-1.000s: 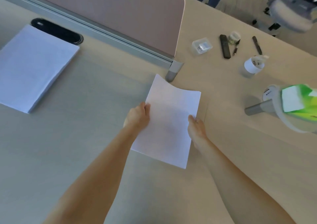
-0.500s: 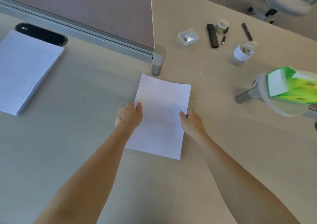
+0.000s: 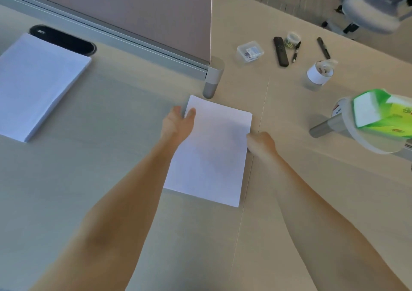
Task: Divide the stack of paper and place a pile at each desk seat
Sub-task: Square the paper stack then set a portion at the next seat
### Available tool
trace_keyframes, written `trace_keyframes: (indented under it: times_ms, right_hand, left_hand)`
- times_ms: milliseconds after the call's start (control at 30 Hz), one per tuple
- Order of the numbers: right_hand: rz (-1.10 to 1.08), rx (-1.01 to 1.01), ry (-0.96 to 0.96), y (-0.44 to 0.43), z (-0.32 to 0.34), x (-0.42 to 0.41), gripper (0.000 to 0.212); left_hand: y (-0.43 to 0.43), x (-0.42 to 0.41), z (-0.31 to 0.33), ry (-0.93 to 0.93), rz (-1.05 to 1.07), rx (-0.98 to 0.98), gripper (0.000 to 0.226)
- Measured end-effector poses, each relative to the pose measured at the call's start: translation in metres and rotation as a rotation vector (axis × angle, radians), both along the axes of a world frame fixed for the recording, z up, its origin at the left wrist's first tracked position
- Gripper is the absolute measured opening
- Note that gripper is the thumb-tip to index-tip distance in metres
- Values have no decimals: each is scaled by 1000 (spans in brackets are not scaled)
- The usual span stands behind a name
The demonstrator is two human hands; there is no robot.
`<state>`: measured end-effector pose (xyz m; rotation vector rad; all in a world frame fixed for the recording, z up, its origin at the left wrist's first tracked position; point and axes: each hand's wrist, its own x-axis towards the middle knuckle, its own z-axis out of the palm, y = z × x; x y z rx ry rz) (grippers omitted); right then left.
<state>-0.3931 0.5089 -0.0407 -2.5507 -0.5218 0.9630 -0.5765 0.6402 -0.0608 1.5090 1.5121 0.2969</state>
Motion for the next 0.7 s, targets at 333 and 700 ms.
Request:
trace_keyframes:
  times_ms: [333,700]
  right_hand:
    - [-99,61,127,32,-5,16,13]
    - [-286,204,295,45,-5,35,20]
  left_hand:
    - [29,32,6,-188,167,-203,65]
    - [32,56,12,-126,116,-215,20]
